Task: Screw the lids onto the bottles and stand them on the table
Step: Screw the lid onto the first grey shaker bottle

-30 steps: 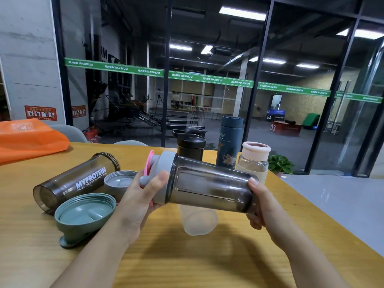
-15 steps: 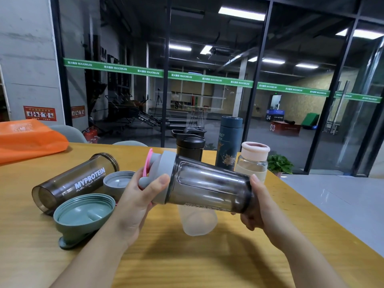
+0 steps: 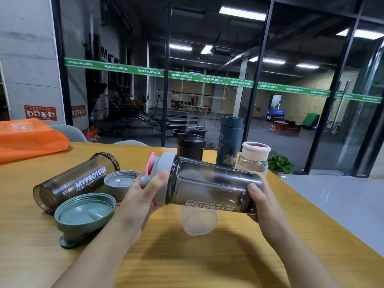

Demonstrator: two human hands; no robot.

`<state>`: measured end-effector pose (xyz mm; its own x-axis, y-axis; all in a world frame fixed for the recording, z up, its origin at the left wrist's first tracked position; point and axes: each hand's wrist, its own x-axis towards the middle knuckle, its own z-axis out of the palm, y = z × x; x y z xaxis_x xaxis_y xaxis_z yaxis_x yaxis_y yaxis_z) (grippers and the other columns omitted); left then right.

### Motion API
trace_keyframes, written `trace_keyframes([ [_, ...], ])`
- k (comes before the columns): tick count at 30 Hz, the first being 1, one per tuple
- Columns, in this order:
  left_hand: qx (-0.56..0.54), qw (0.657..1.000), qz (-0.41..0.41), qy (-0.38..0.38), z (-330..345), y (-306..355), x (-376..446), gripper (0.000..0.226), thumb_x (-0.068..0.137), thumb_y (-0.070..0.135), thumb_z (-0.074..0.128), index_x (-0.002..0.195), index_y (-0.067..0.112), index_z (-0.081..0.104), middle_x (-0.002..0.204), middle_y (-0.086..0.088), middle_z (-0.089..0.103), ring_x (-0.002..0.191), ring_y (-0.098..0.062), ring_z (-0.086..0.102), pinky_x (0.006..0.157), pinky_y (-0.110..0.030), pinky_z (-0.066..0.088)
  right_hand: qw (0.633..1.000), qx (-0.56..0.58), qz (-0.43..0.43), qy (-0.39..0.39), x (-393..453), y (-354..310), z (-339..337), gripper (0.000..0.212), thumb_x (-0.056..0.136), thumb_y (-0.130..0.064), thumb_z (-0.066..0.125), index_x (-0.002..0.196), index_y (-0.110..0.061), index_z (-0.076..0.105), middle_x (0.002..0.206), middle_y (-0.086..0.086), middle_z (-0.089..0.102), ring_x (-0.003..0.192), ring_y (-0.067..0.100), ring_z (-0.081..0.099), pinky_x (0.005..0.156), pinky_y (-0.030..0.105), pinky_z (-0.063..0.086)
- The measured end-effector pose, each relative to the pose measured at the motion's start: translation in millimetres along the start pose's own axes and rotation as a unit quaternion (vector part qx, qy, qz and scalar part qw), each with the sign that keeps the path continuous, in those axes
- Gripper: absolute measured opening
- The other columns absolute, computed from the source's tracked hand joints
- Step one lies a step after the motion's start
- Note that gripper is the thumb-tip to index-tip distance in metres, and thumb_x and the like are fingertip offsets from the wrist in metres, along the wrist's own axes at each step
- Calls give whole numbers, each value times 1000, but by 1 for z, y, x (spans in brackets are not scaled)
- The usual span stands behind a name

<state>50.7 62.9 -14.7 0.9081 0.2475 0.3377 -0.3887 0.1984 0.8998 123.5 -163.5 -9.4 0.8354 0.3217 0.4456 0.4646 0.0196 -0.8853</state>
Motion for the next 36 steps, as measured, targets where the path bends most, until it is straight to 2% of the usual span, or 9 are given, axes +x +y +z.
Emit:
trace_keyframes([
  [4,-5,1000,10,-12,1,1,-2,68,32,66,84,96,50,69,108,-5,72,94,-17,68,83,-41,53,998,15,60,9,3,0,3,26,74,-41,43,94,-34,57,67,-11,59,52,-1,52,46,10,41],
  [7,-4,1000,15,1,2,1,-2,58,38,55,86,93,54,67,111,-6,71,95,-18,67,87,-43,52,992,16,123,12,4,0,3,26,72,-51,42,84,-31,54,70,-3,58,54,4,51,55,22,39],
  [11,5,1000,22,15,3,1,-3,41,50,46,75,88,57,64,114,-7,69,94,-17,66,89,-41,51,985,21,170,-6,5,-4,1,33,96,-44,37,91,-17,54,53,0,57,42,8,46,45,19,34],
  [15,12,999,41,-2,2,1,-3,59,34,59,87,88,61,65,107,1,71,94,-13,67,80,-35,50,977,39,208,-22,8,-6,-1,41,98,-42,29,98,-9,54,44,1,52,29,6,40,32,14,26],
  [23,17,998,58,-13,1,-1,-3,72,34,62,88,101,53,63,115,-7,69,102,-22,66,87,-39,50,977,20,212,-25,8,-1,-2,58,93,-56,27,98,-9,61,56,13,49,43,15,26,45,23,18],
  [27,25,997,80,-5,3,1,-4,66,35,62,87,97,55,65,112,-3,70,106,-22,65,91,-39,48,985,10,175,-2,9,3,5,63,95,-57,21,87,-8,60,54,10,50,42,16,31,45,26,23],
  [29,21,996,91,4,4,1,-4,67,34,61,88,97,52,66,107,1,71,103,-20,66,87,-36,49,991,-3,131,24,10,7,7,62,95,-61,22,101,-10,58,56,7,52,43,17,42,45,28,31],
  [33,-1,995,99,23,4,1,-3,81,38,58,89,113,46,61,115,0,69,110,-23,63,92,-40,48,996,-31,-19,79,11,15,7,56,80,-75,39,128,-46,37,99,-11,65,80,10,63,60,22,48],
  [36,-12,995,95,39,4,-1,-2,94,39,56,90,123,34,56,122,-6,66,114,-26,61,97,-44,45,984,-73,-125,108,12,20,10,61,69,-83,46,124,-70,24,134,-24,42,121,1,47,92,22,45],
])
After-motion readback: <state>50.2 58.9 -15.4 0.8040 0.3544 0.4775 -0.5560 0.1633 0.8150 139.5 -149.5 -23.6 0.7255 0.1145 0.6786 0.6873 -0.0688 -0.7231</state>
